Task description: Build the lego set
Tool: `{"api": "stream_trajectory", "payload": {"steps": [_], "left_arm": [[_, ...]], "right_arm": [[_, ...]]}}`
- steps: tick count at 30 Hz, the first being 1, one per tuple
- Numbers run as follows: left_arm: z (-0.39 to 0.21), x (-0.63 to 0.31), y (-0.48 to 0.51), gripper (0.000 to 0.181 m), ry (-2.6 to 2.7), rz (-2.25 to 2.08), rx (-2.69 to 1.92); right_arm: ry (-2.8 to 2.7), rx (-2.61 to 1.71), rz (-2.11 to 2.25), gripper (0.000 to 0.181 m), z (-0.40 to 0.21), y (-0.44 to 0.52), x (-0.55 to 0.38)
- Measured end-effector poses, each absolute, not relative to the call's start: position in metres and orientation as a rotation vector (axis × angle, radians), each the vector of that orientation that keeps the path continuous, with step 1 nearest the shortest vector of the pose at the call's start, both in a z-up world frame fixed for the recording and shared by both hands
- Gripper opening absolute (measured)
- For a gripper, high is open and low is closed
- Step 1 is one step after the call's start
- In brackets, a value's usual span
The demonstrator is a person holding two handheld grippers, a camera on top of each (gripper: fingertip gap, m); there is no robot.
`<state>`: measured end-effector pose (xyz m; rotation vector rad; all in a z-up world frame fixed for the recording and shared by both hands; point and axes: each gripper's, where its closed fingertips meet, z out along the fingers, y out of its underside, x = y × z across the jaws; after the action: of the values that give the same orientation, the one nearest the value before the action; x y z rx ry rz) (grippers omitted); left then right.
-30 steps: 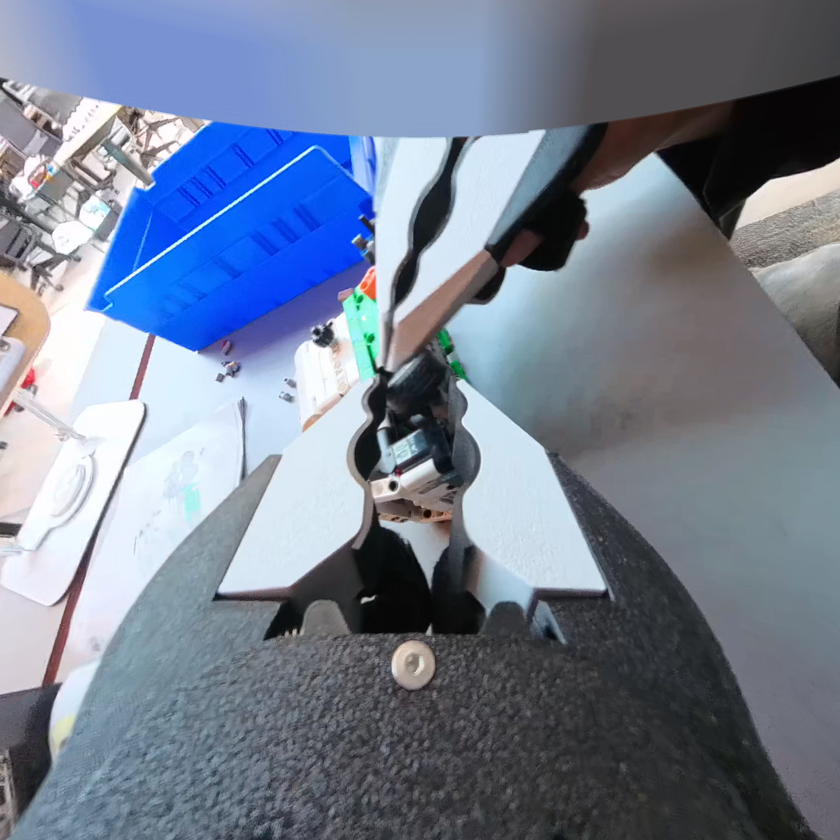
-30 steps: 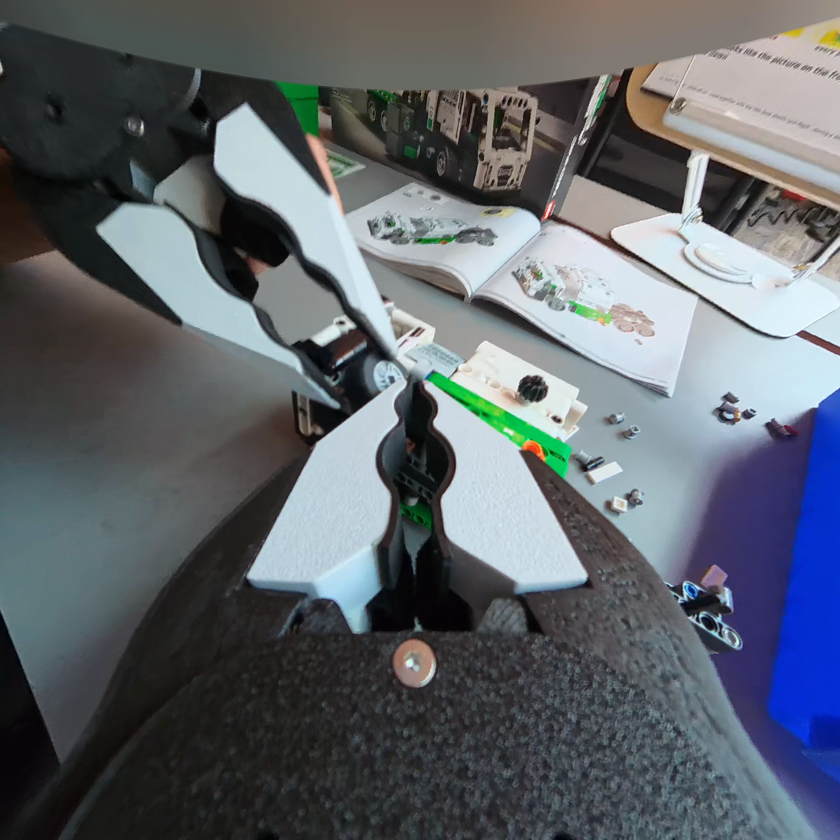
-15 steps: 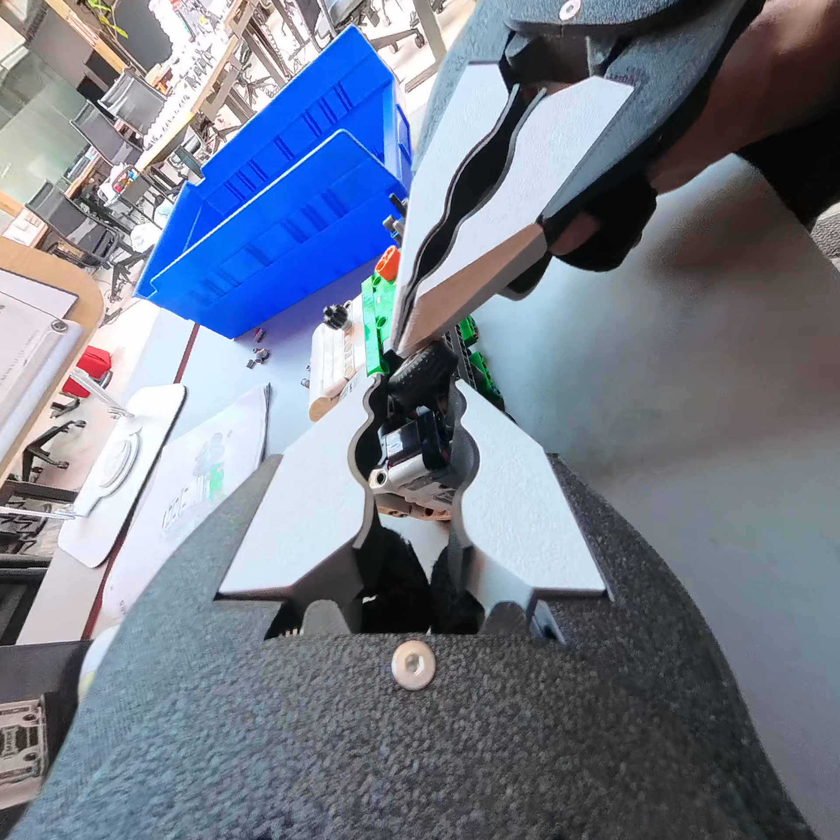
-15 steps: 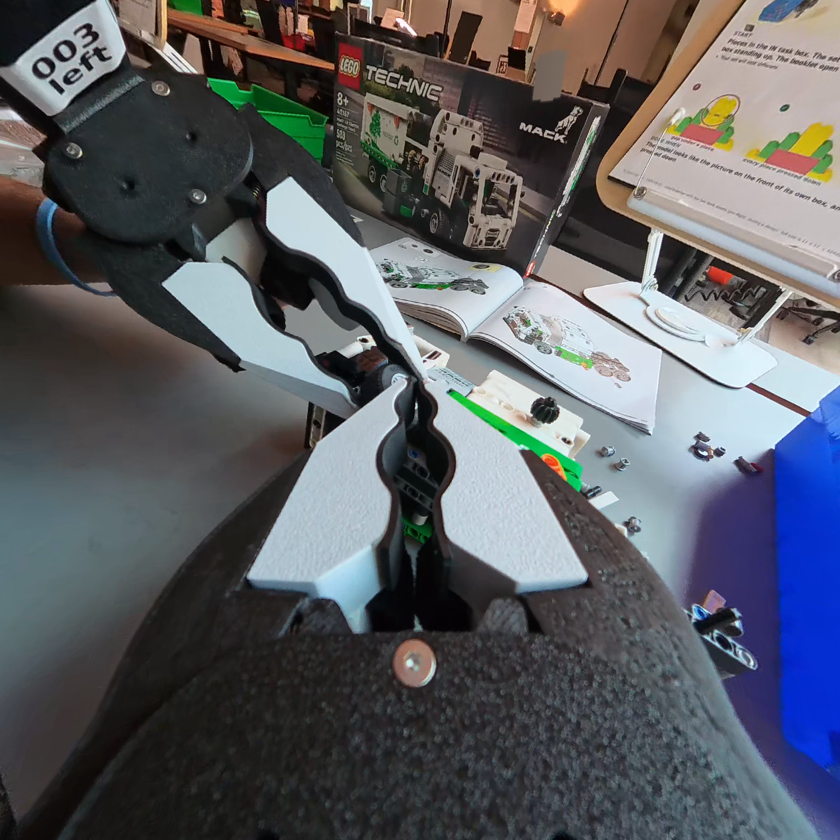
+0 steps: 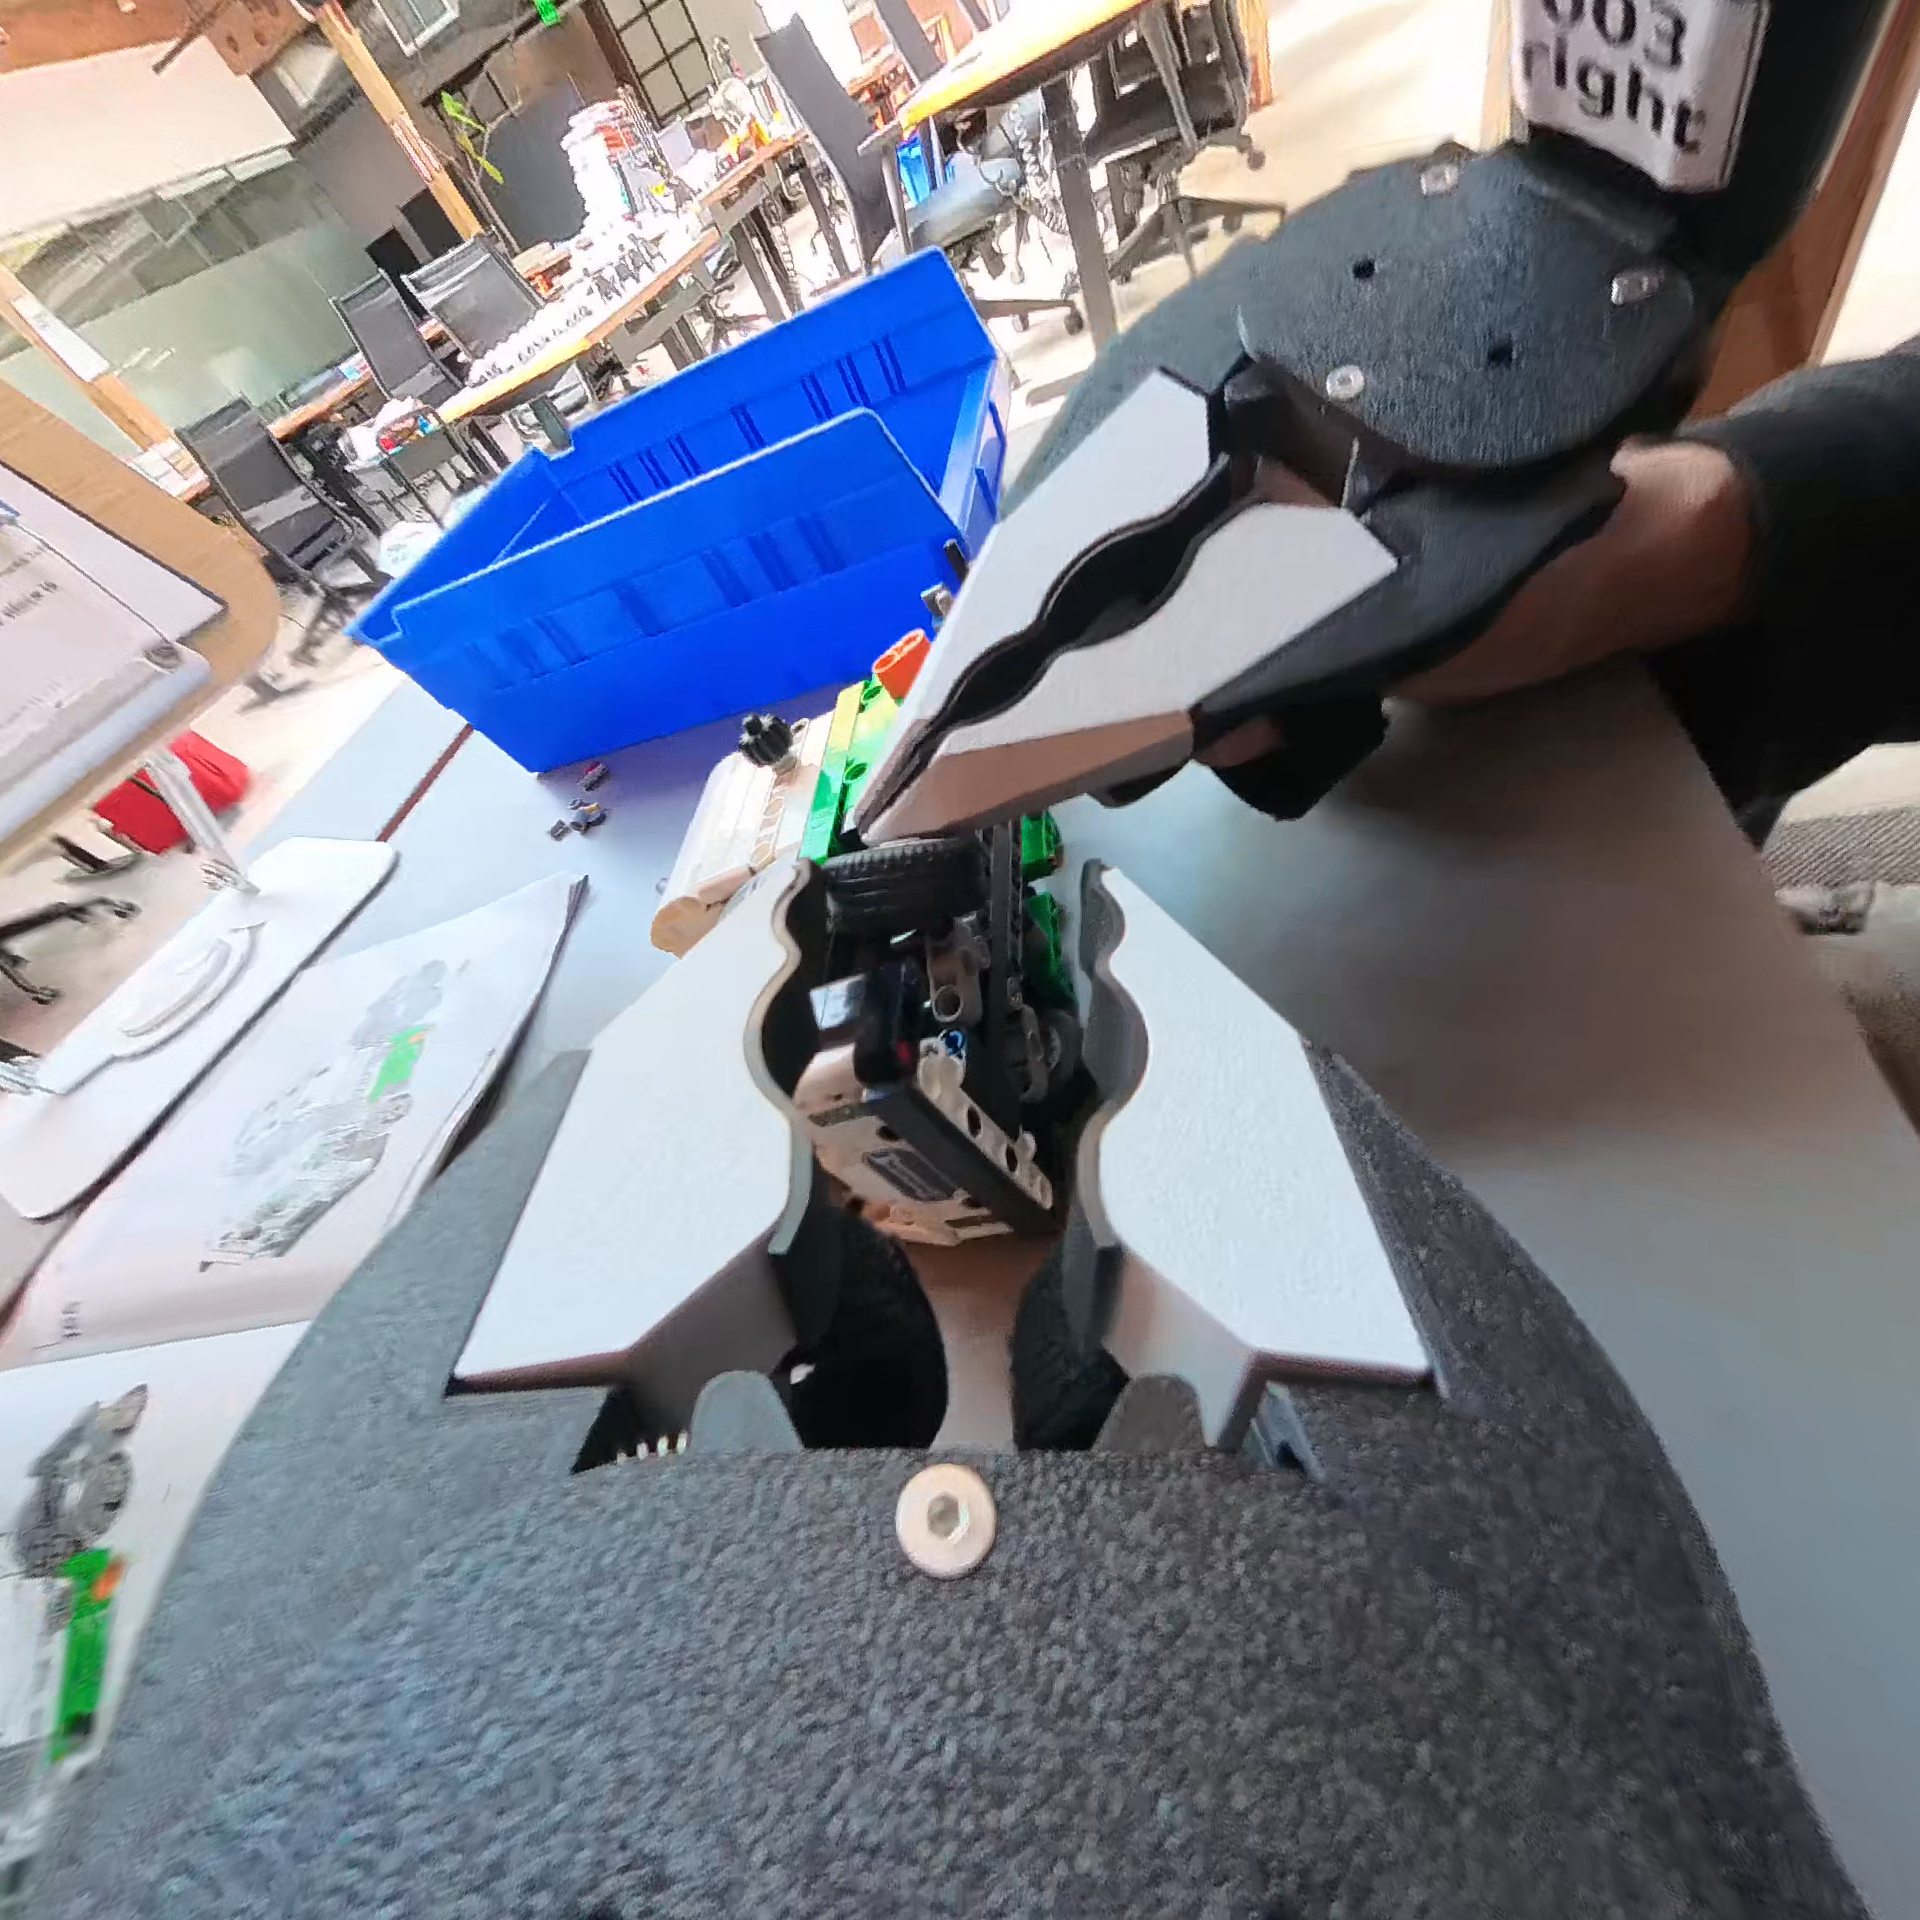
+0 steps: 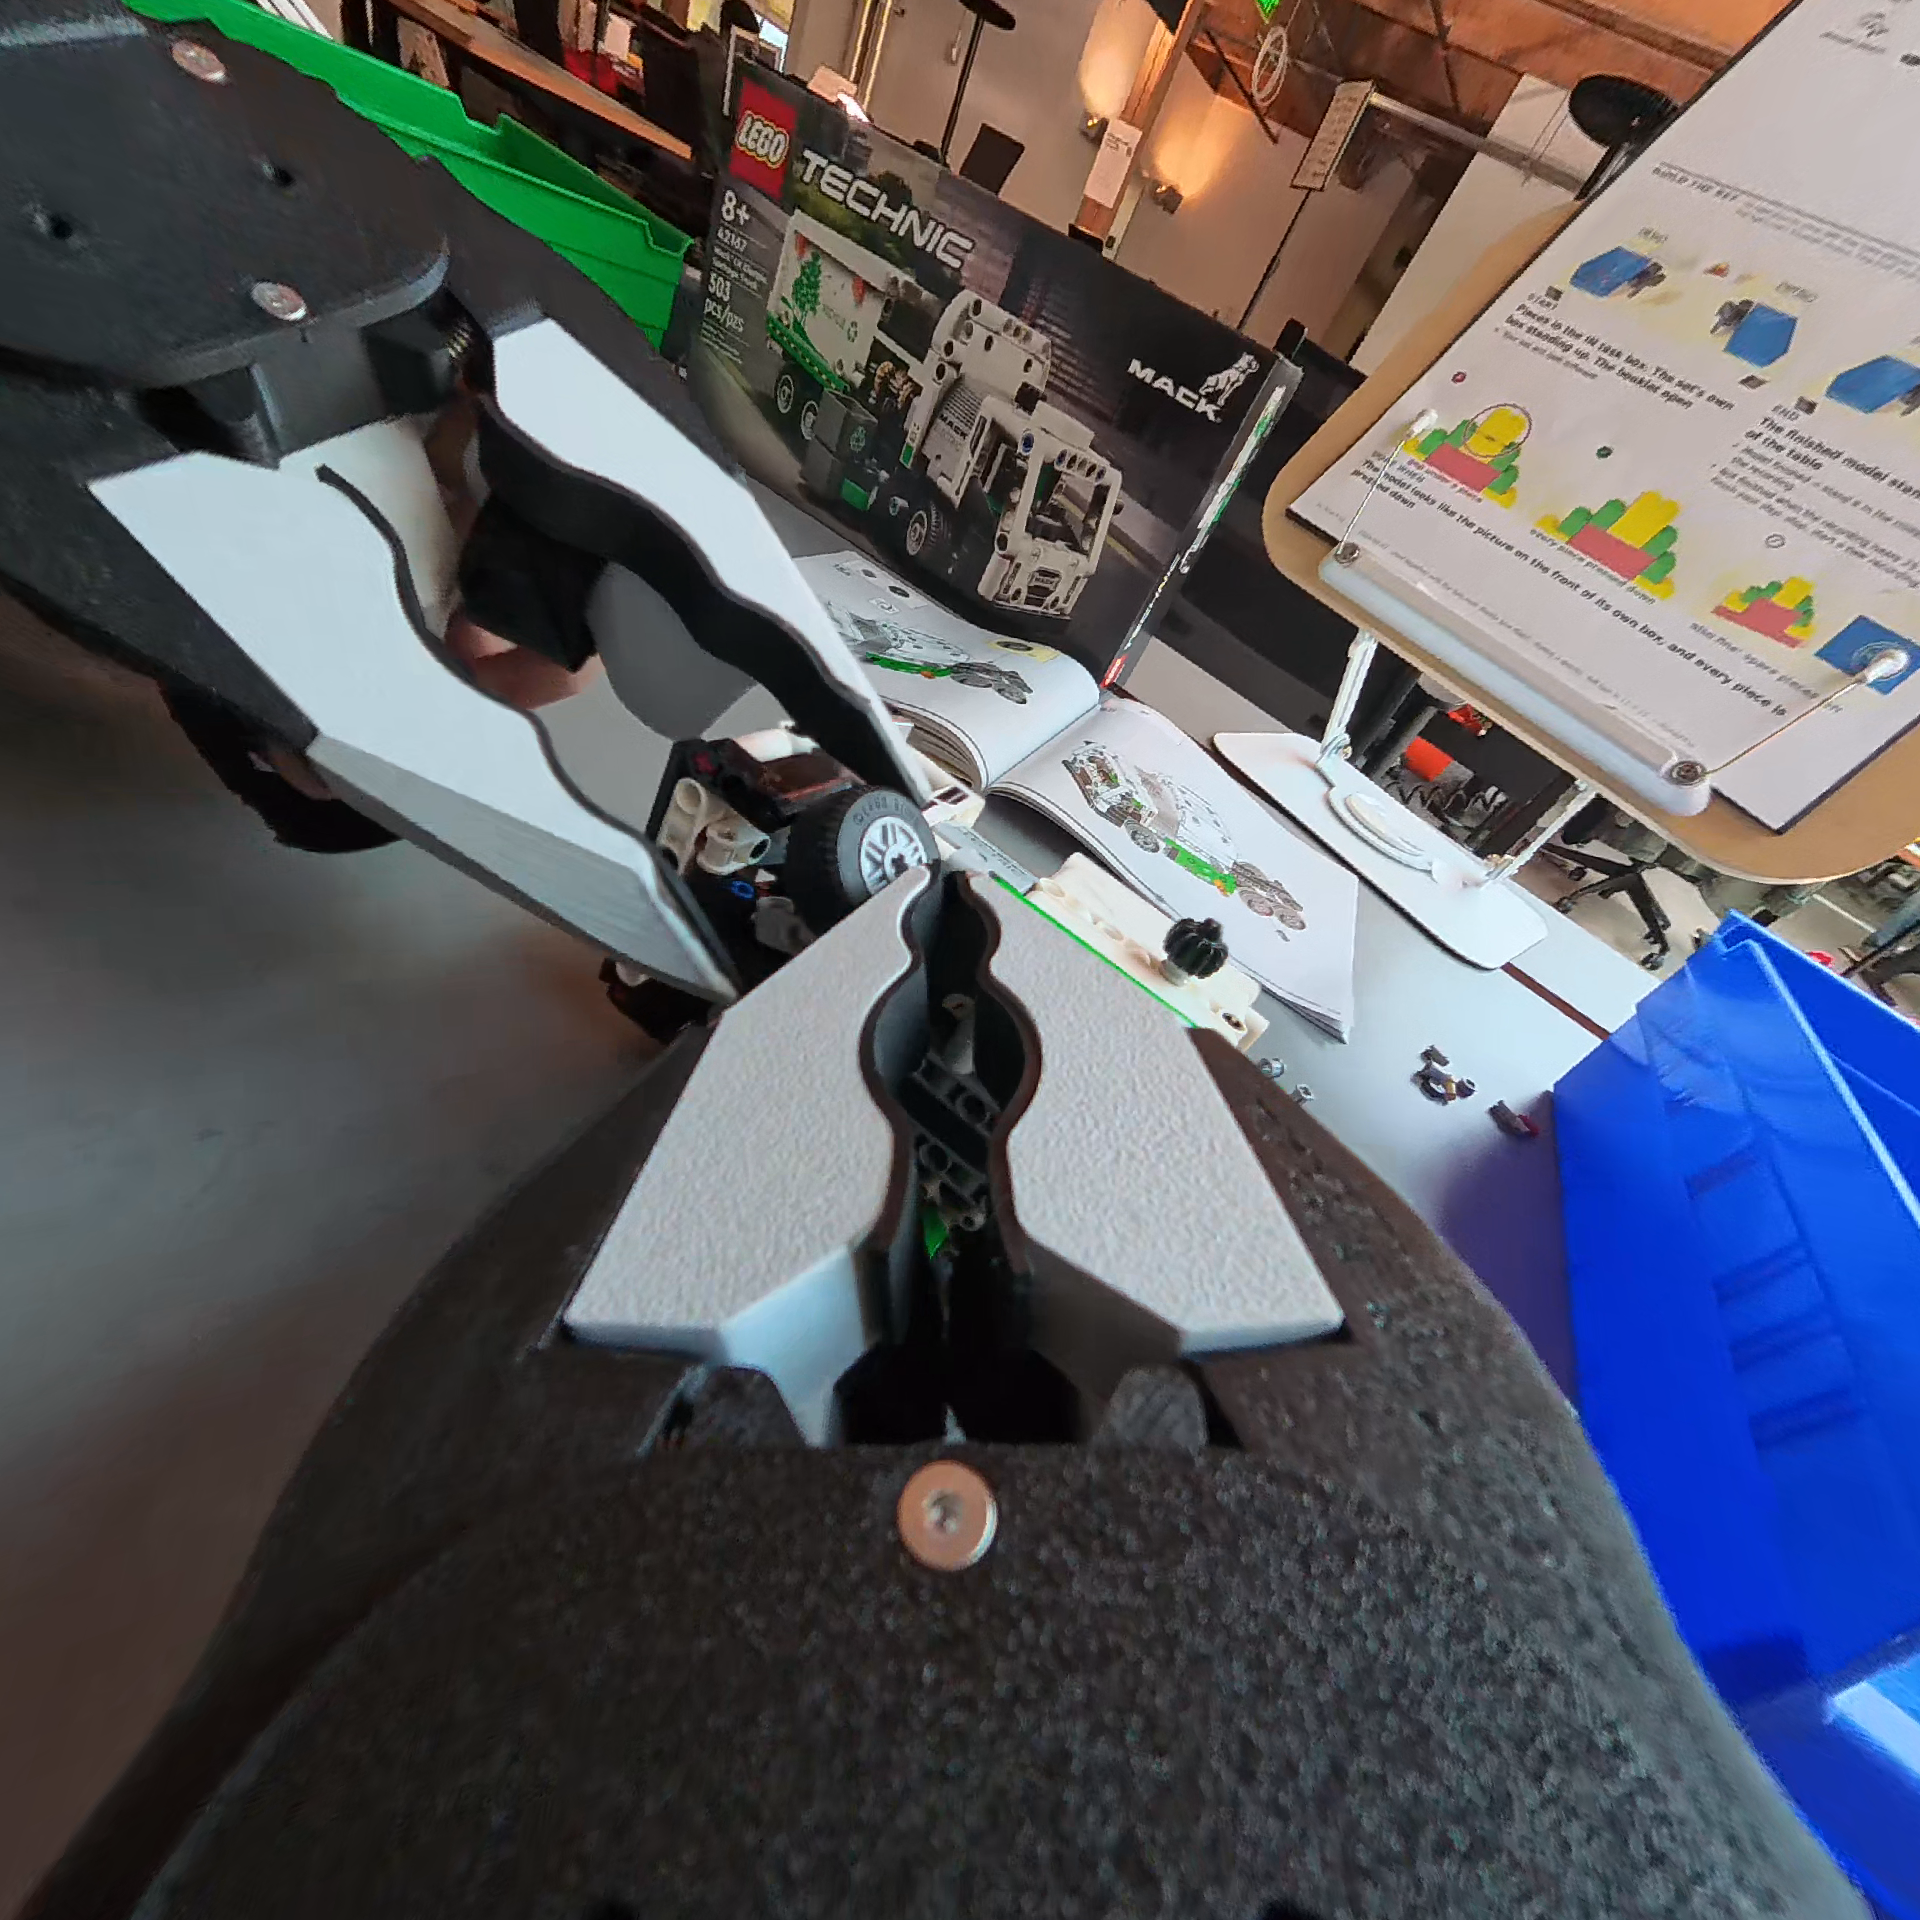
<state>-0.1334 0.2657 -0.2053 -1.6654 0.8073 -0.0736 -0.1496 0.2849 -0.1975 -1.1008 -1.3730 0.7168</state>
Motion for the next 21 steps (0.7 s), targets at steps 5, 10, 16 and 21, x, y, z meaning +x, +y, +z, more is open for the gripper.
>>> {"api": "stream_trajectory", "payload": {"steps": [5,10,16,21], "left_arm": [[-0.196,-0.137,0.269,0.027,0.696,-0.192,-1.656],[-0.195,-0.141,0.270,0.027,0.653,-0.289,-1.635],[-0.195,-0.147,0.271,0.027,0.598,-0.494,-1.648],[-0.197,-0.142,0.269,0.026,0.637,-0.524,-1.650]], "right_arm": [[-1.367,-1.071,0.682,0.000,-0.196,0.284,-0.150],[-1.348,-0.997,0.665,0.000,-0.188,0.282,-0.149],[-1.358,-0.999,0.659,0.000,-0.187,0.281,-0.147],[-1.352,-0.977,0.747,0.000,-0.183,0.274,-0.147]]}}
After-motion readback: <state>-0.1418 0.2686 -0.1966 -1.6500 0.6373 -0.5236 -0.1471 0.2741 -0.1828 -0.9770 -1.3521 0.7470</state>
